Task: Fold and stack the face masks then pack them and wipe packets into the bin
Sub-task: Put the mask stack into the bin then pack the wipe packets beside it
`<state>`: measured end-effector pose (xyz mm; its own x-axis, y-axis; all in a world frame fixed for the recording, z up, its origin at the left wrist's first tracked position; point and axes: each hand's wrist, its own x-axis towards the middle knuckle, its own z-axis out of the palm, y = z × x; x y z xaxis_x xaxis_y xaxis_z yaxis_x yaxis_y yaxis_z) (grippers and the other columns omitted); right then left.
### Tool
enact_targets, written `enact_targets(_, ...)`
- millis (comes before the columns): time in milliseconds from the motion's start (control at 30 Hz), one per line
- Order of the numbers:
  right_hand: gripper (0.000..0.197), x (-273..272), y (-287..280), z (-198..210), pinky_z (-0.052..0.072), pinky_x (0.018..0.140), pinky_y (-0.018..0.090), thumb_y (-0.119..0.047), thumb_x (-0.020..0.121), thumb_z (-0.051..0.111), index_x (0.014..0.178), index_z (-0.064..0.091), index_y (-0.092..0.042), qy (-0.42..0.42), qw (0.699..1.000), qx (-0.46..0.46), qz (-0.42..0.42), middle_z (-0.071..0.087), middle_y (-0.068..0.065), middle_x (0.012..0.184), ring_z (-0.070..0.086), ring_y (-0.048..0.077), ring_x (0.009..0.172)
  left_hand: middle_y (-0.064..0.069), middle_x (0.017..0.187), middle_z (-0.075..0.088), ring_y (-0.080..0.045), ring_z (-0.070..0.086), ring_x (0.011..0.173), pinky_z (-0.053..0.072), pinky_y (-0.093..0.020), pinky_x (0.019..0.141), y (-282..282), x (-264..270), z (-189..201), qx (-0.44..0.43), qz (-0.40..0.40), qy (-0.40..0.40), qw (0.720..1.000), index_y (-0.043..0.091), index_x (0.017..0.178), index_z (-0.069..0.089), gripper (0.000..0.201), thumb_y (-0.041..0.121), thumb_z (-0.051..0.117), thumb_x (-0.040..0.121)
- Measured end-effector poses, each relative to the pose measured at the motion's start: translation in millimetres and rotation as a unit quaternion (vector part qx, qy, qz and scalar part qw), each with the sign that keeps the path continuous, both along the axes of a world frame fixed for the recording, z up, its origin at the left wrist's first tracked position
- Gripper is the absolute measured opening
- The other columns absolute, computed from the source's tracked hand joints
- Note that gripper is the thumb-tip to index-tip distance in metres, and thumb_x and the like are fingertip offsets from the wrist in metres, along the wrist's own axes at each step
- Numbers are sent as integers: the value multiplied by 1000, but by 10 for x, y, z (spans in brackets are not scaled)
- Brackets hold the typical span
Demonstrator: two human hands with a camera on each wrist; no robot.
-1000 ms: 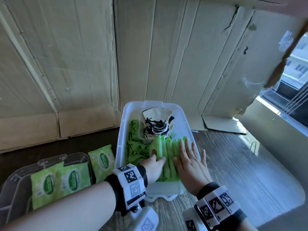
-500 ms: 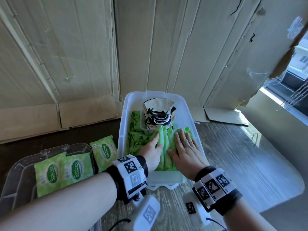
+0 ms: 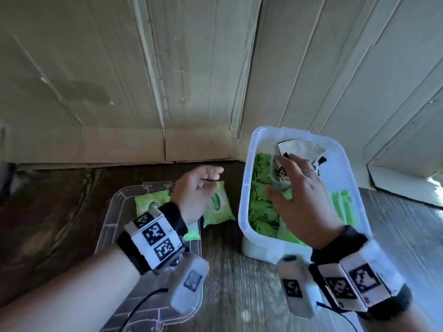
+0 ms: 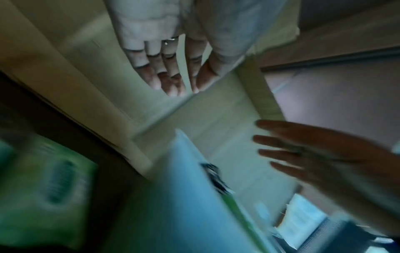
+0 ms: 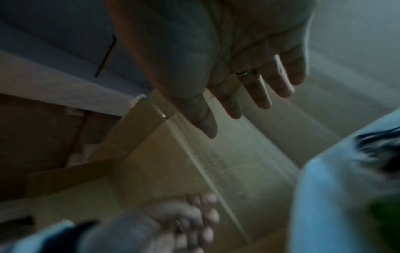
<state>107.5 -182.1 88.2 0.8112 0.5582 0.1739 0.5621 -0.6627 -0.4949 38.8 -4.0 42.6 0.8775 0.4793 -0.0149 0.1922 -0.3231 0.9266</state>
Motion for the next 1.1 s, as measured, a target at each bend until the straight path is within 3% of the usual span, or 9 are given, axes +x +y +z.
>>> enact_targets(200, 46, -358, 1083, -191, 38, 101, 36, -24, 88, 54, 133, 46, -17, 75, 985, -29, 155, 46, 8, 131, 45, 26, 120, -9, 118, 62, -23, 57, 111, 40, -24, 94, 1226, -543, -611, 69, 139, 232, 960, 6, 115, 62, 27, 8, 50, 91)
enact_targets(267, 46, -361, 1400, -497, 40, 100, 36, -17, 87, 51, 133, 45, -18, 118, 973, -88, 176, 45, 9, 132, 45, 27, 120, -10, 111, 61, -21, 58, 104, 41, -24, 87, 1376, -622, -817, 62, 124, 299, 944, 11, 107, 63, 22, 10, 47, 93)
enact_targets(367, 60, -302, 1872, -1094, 40, 102, 38, -4, 85, 45, 141, 30, -20, 175, 939, -231, 183, 30, 13, 143, 40, 31, 126, -15, 136, 49, -28, 47, 126, 38, -31, 102, 1495, -681, -1090, 17, 134, 348, 928, -2, 128, 50, 36, 15, 48, 95)
enact_targets(500, 98, -218, 2136, -1556, 32, 109, 45, -23, 81, 69, 147, -3, -25, 225, 896, -358, 133, -4, 23, 152, 23, 40, 137, -19, 122, 59, -34, 57, 109, 45, -35, 87, 1539, -655, -1370, -39, 124, 370, 920, 0, 118, 58, 38, 28, 53, 93)
enact_targets(600, 119, -164, 2161, -1637, 25, 112, 48, -31, 70, 79, 146, -13, -24, 262, 896, -343, 107, -4, 28, 151, 16, 41, 139, -13, 101, 64, -28, 59, 84, 44, -28, 63, 1578, -593, -1426, -83, 125, 353, 924, 6, 97, 60, 21, 25, 57, 89)
enact_targets(700, 130, -144, 2136, -1675, 21, 111, 51, -32, 62, 84, 145, -17, -29, 266, 902, -324, 101, -9, 21, 153, 9, 40, 141, -8, 85, 65, -25, 62, 76, 46, -29, 62, 1590, -507, -1449, -119, 119, 325, 931, 6, 93, 62, 21, 26, 65, 84)
enact_targets(867, 123, -128, 2112, -1637, 28, 110, 41, -41, 55, 86, 147, 8, -16, 294, 899, -315, 79, 7, 18, 153, 21, 34, 139, -9, 99, 59, -27, 58, 85, 49, -34, 72, 1559, -456, -1459, -145, 93, 294, 940, 12, 101, 48, 29, 20, 68, 82)
enact_targets(967, 96, -110, 2127, -1509, 40, 102, 32, -43, 61, 82, 137, 37, -6, 265, 908, -316, 77, 42, 11, 139, 44, 27, 125, -13, 109, 61, -31, 60, 94, 50, -36, 78, 1628, -458, -1451, -115, 82, 269, 953, 11, 116, 44, 38, 16, 65, 85)
enact_targets(1100, 55, -78, 2171, -1188, 44, 92, 33, -38, 73, 74, 119, 55, -15, 261, 941, -181, 114, 51, 5, 116, 53, 26, 112, -3, 109, 56, -28, 60, 100, 52, -43, 87, 1814, -529, -1310, -121, 29, 140, 982, 27, 145, 24, 74, -3, 56, 85)
